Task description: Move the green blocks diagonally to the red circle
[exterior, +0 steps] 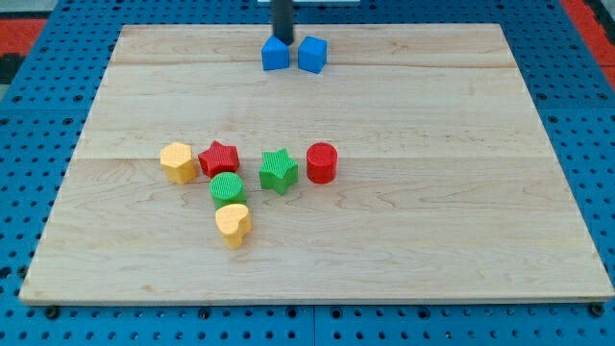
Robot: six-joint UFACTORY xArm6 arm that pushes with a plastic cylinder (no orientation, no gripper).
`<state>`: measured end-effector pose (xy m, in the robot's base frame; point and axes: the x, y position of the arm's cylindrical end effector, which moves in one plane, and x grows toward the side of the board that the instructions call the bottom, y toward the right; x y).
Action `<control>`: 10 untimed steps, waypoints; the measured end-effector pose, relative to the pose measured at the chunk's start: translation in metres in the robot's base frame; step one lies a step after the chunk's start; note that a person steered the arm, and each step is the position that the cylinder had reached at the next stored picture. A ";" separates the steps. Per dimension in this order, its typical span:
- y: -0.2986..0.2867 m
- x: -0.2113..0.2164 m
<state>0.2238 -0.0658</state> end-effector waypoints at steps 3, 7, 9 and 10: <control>-0.066 0.022; 0.028 0.128; 0.018 0.223; 0.072 0.240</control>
<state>0.4637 0.0066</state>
